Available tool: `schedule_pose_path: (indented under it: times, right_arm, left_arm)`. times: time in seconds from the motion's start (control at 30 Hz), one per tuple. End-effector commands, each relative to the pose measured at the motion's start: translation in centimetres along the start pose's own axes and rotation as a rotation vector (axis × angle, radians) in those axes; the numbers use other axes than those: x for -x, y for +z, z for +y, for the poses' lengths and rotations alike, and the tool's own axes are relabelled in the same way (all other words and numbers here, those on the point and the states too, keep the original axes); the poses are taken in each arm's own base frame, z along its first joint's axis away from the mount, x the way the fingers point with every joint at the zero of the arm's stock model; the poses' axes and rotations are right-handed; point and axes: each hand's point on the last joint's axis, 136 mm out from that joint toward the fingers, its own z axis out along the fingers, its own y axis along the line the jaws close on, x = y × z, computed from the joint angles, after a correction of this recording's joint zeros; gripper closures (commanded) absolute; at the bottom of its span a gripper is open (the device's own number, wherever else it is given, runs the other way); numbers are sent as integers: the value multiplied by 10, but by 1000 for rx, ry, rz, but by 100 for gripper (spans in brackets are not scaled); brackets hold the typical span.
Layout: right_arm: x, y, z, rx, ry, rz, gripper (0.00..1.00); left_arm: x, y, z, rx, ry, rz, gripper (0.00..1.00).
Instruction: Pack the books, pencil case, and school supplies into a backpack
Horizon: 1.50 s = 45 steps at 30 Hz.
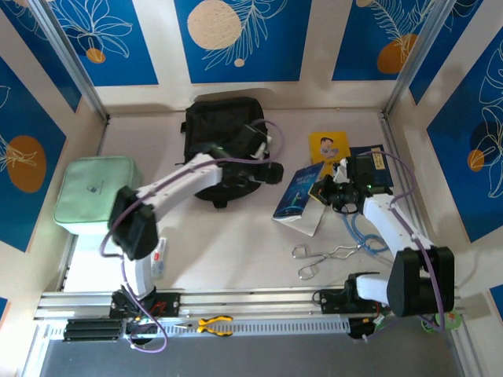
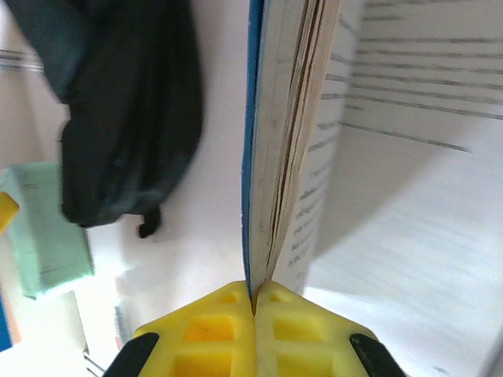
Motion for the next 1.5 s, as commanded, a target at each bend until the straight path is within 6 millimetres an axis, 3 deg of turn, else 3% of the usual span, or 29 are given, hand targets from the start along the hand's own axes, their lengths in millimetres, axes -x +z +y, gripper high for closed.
schedule_pose_path:
  times: [0.0,0.17,0.47,0.67,1.03,1.23,1.47]
  right_arm:
    - [6,-18,49,220,-135,-40,100]
    - [1,-33,96,423,-229,-22,100]
    - [-16,-33,163,657,-394,104,100]
    - [-29,-24,189,720,-465,171,100]
    - [-13,8,168,617,-346,183,100]
    - [-1,22,150,522,-287,165,100]
    - [2,28,142,493,-271,162,100]
  left_arm:
    - [17,-15,14,-135,-142,-69,12]
    - [20,-29,47,-257,-271,-126,0]
    - [17,-43,46,-493,-339,-148,0]
    - [22,-36,40,-675,-446,-156,12]
    - [28,-41,46,-699,-465,-189,49]
    - [22,-40,57,-610,-443,-175,56]
    - [11,-37,64,-534,-404,-137,62]
